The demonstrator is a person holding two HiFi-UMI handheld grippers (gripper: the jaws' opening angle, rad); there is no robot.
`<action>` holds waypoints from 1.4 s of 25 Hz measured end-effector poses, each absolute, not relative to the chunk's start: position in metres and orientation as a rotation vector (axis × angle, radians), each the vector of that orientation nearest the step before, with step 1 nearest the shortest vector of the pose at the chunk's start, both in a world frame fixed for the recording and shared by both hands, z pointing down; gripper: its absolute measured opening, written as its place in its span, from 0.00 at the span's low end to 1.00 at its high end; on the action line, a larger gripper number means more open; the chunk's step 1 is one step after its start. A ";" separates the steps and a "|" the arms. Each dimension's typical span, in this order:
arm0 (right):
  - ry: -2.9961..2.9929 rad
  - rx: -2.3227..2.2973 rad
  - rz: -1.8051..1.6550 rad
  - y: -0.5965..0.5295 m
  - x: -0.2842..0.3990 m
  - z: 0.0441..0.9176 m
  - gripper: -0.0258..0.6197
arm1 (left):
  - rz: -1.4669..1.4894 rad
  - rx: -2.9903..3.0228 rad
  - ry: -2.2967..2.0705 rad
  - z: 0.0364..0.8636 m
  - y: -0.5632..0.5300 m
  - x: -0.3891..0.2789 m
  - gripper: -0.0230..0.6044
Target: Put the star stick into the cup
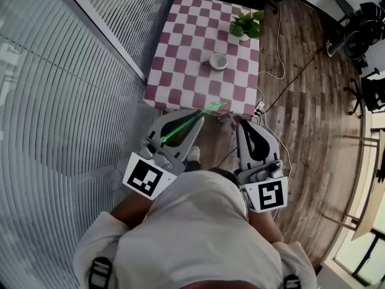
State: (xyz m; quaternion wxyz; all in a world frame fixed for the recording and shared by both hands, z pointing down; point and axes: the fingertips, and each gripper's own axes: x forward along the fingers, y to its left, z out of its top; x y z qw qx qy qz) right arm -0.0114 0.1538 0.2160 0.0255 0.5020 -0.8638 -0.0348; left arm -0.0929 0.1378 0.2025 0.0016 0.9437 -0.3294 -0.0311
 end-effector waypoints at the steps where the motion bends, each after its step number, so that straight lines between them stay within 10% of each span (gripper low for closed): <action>1: -2.671 1.565 -0.096 0.149 -0.016 0.216 0.09 | -0.097 2.963 -1.029 0.204 0.134 -0.096 0.10; 35: -2.663 1.557 -0.088 0.007 0.039 0.238 0.09 | -0.082 2.932 -1.077 0.217 0.001 -0.057 0.10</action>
